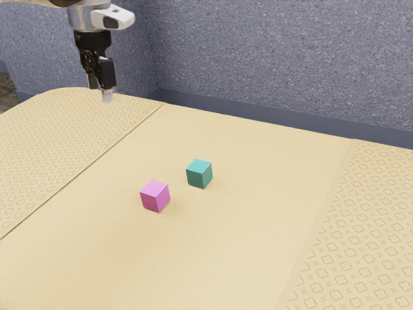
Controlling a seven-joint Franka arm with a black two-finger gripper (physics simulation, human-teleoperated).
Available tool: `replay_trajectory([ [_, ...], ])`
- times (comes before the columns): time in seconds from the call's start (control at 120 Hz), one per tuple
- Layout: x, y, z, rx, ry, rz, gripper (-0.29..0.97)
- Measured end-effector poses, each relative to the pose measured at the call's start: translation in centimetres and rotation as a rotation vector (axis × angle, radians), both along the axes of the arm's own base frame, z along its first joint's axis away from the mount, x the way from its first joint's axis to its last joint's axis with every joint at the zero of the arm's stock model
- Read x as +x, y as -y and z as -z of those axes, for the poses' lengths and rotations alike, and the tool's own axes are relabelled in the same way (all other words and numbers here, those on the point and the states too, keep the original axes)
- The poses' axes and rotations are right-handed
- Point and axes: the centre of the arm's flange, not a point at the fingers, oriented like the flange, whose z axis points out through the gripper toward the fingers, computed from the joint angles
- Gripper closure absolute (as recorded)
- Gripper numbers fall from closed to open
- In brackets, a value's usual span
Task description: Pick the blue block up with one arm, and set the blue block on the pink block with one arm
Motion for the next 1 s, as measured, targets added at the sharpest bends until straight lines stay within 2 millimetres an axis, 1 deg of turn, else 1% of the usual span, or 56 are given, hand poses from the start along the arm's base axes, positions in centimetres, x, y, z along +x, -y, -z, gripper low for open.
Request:
replay_trajectory([
  [0.217, 0.0, 0.1, 0.0, -0.008, -0.009, 0.064, 0.00],
  [0.25, -0.2, 0.0, -0.3, -0.007, -0.004, 0.072, 0.00],
  [0.275, -0.9, 0.1, -2.7, -0.003, 0.040, 0.077, 0.00],
  [0.308, -3.3, 0.4, -7.4, 0.006, 0.129, 0.081, 0.00],
  [0.333, -4.7, 0.7, -9.8, 0.011, 0.174, 0.084, 0.00],
  [0.367, -5.8, 1.1, -11.4, 0.015, 0.204, 0.088, 0.00],
  [0.392, -6.1, 1.3, -11.9, 0.017, 0.212, 0.093, 0.00],
  [0.417, -6.2, 1.6, -12.0, 0.017, 0.211, 0.098, 0.00],
  [0.433, -5.6, 1.9, -11.3, 0.016, 0.197, 0.102, 0.00],
  [0.467, -3.7, 2.3, -9.0, 0.012, 0.153, 0.111, 0.00],
  [0.483, -2.4, 2.3, -7.4, 0.010, 0.124, 0.113, 0.00],
  [0.5, -0.9, 2.1, -5.3, 0.007, 0.091, 0.110, 0.00],
  [0.525, 1.2, 1.0, -2.3, 0.004, 0.047, 0.092, 0.00],
  [0.592, 5.2, -3.4, 5.0, -0.003, -0.043, 0.026, 0.00],
  [0.633, 7.1, -5.0, 9.2, -0.008, -0.084, 0.004, 0.00],
  [0.658, 8.0, -5.7, 11.3, -0.011, -0.102, -0.003, 0.00],
  [0.725, 9.9, -6.9, 16.2, -0.017, -0.135, -0.015, 0.00],
  [0.758, 10.5, -7.4, 18.3, -0.019, -0.148, -0.020, 0.00],
  [0.817, 11.3, -7.9, 20.8, -0.022, -0.156, -0.024, 0.00],
  [0.875, 11.9, -7.5, 22.0, -0.018, -0.145, -0.036, 0.00],
  [0.9, 12.2, -7.1, 22.5, -0.015, -0.141, -0.052, 0.00],
  [1.0, 12.9, -4.2, 23.7, 0.000, -0.122, -0.104, 0.00],
])
